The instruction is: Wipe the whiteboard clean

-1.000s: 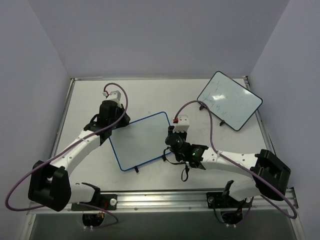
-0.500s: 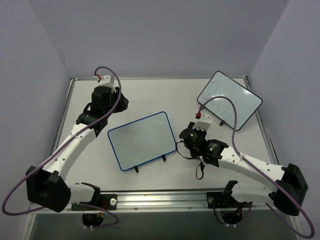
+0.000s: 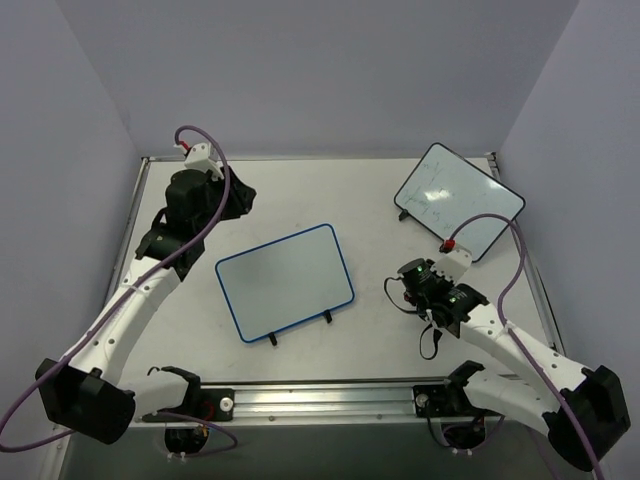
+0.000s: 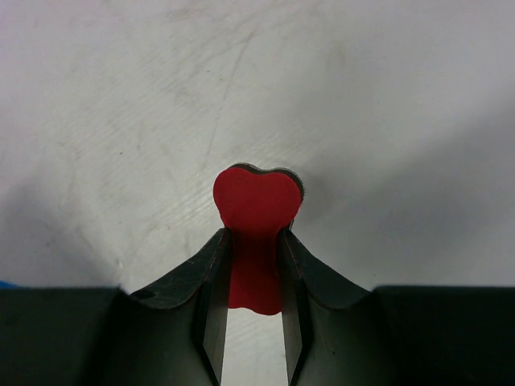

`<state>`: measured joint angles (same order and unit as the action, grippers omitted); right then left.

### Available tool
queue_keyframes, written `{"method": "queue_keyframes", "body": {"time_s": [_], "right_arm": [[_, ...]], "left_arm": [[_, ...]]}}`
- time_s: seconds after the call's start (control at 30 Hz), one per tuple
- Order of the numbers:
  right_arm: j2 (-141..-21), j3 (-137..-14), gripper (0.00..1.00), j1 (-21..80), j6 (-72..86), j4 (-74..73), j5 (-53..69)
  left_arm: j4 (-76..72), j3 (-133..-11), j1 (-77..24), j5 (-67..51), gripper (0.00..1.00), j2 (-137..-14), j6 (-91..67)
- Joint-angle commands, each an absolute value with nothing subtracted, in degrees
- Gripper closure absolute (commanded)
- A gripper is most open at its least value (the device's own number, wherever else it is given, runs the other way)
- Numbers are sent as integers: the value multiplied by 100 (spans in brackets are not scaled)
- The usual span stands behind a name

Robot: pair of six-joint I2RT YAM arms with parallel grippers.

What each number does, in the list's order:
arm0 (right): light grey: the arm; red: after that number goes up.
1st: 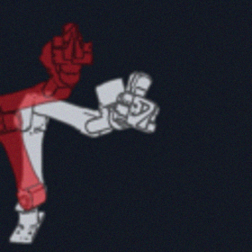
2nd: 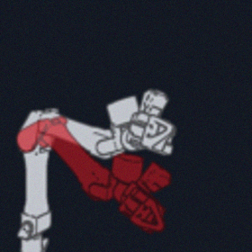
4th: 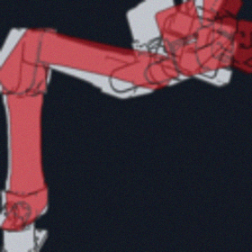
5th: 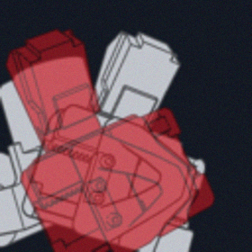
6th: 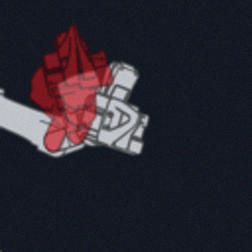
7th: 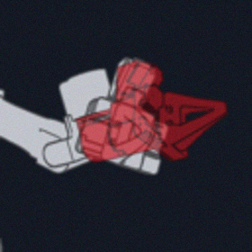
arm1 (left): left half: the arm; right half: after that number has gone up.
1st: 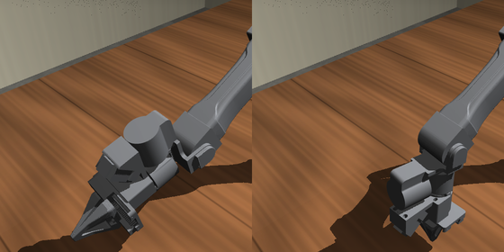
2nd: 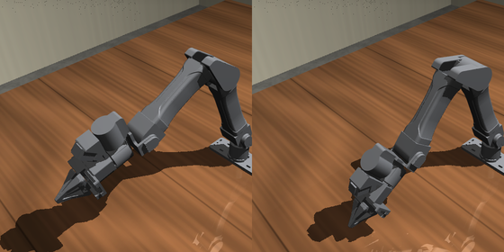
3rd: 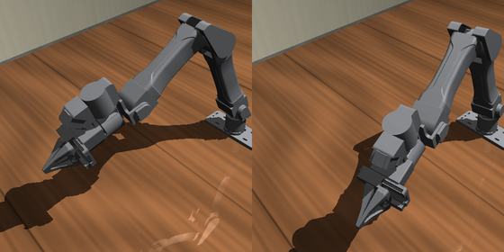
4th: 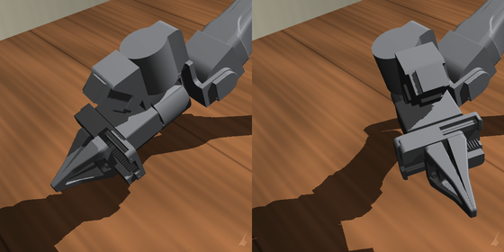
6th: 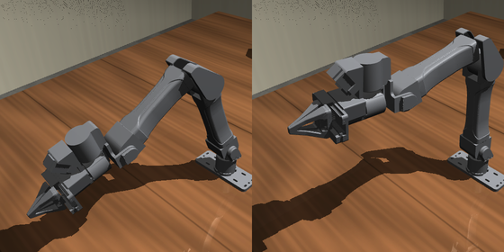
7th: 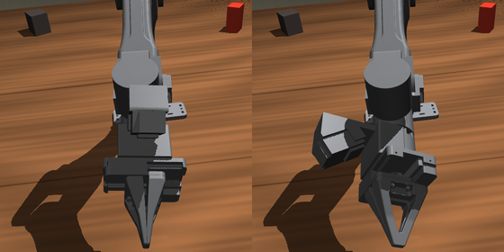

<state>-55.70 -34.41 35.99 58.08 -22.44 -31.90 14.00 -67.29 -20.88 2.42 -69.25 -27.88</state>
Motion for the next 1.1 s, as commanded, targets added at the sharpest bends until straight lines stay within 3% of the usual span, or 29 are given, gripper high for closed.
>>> {"method": "queue_keyframes", "body": {"time_s": [0.0,0.23,0.33,0.53,1.07], "right_arm": [[-5852,-3235,92,3086,5634,-1725,-2673],[-6310,-2945,87,2347,5203,-959,-2057],[-6398,-2892,80,2198,5168,-835,-1908],[-6135,-2654,52,2101,5142,-642,-1705],[-5459,-3612,14,2057,4449,-1292,-1767]], "left_arm": [[1310,-6618,-2066,44,60,-6785,-2812],[1230,-6381,-2074,0,60,-6706,-2856],[1213,-6346,-2074,0,60,-6706,-2856],[1125,-6240,-2074,0,60,-6688,-2892],[1169,-6425,-2074,-193,60,-6776,-2892]]}}
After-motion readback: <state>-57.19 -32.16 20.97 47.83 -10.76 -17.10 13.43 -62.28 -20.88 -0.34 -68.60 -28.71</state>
